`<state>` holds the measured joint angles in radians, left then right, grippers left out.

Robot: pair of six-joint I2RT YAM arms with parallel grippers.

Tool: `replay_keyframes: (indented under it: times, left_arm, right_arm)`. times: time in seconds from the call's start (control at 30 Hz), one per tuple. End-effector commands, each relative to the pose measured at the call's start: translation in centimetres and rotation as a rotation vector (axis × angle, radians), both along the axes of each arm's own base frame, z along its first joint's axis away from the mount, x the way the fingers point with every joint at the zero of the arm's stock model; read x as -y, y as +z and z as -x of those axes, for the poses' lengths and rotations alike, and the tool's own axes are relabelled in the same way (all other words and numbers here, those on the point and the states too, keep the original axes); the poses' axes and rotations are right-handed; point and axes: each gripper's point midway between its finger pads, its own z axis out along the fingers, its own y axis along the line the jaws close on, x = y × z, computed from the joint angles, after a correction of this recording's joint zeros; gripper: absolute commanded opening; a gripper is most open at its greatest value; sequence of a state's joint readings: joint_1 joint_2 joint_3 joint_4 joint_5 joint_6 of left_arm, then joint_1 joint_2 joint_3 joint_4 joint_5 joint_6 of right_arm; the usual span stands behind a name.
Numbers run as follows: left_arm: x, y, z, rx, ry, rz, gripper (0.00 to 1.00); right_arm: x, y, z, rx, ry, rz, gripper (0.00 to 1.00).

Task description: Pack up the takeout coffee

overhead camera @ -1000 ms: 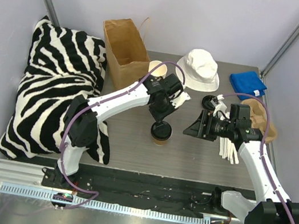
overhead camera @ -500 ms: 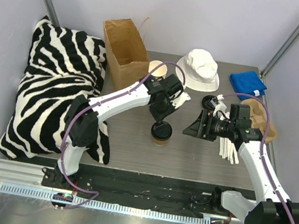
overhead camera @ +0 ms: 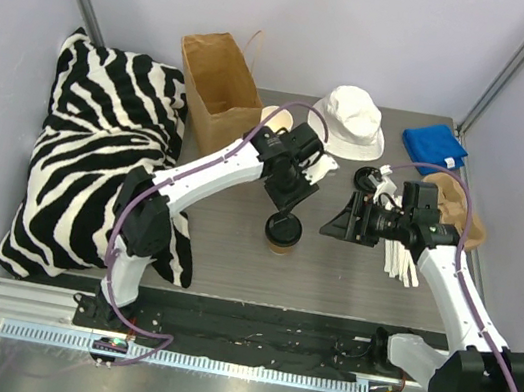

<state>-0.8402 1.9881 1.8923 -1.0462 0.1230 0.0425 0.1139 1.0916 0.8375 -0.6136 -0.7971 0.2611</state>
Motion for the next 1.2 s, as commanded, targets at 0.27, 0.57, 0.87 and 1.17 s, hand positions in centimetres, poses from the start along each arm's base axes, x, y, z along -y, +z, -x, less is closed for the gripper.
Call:
replay_keyframes:
  times: [0.27, 0.57, 0.87, 1.17]
  left_arm:
    - [-0.5, 8.8, 3.9, -0.041, -0.024, 0.366, 0.31]
    - [-0.4, 7.1, 3.8, -0.015, 0.040, 0.456, 0.00]
    - [0.1, 2.8, 2.8, -0.015, 0.071, 0.385, 0.00]
    - [0.2, -0.3, 3.1, -0.028, 0.084, 0.305, 0.00]
  right_arm:
    - [-1.7, 2.2, -2.1, 0.017, 0.005, -0.132, 0.54]
    - [-4.9, 1.7, -2.8, 0.011, 0.063, -0.180, 0.27]
    - [-6.8, -0.7, -3.1, -0.060, 0.072, -0.170, 0.20]
    - [-7.2, -1.6, -3.3, -0.094, 0.083, -0.163, 0.20]
